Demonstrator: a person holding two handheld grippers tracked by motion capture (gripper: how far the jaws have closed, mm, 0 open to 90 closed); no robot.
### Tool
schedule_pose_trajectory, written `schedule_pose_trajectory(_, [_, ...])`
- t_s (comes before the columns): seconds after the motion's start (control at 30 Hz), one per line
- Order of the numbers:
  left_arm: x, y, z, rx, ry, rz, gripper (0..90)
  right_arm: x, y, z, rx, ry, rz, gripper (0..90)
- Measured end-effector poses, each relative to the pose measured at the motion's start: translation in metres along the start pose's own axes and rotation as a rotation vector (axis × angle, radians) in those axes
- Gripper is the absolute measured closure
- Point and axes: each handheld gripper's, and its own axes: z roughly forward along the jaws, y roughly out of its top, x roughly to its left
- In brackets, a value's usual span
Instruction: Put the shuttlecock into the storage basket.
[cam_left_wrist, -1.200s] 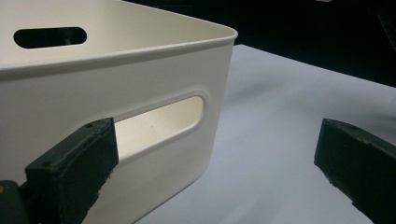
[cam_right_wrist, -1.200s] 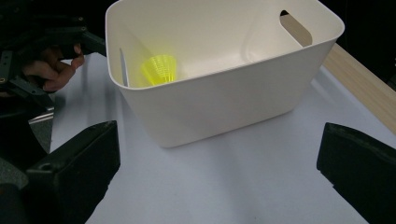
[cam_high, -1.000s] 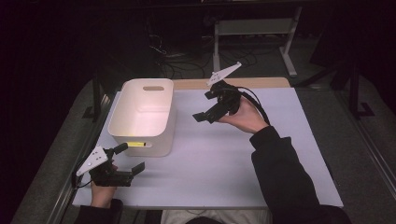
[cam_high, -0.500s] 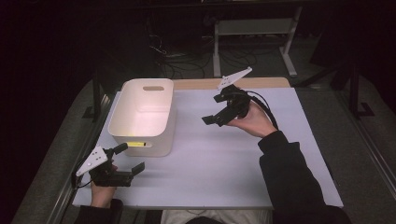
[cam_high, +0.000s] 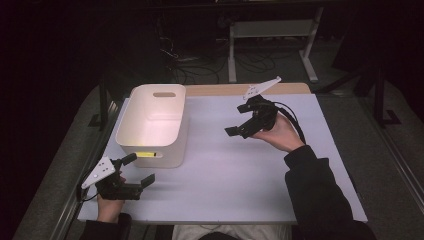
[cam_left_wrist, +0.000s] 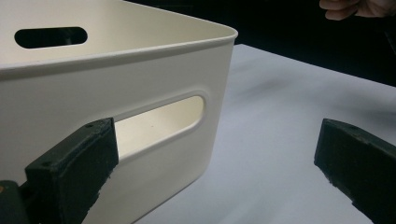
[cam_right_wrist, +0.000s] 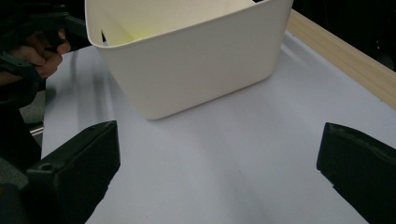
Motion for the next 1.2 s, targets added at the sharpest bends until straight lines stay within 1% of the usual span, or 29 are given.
schedule_pose_trajectory(0.7, [0.0,0.0,0.0,0.002,0.001,-0.001,0.0,-0.009,-0.036,-0.016,-0.005,-0.023,0.042,0.0])
schedule_pose_trajectory(1.2, [0.0,0.0,0.0,0.004,-0.001,-0.002,0.0,-0.008,-0.052,-0.022,-0.02,-0.033,0.053,0.0])
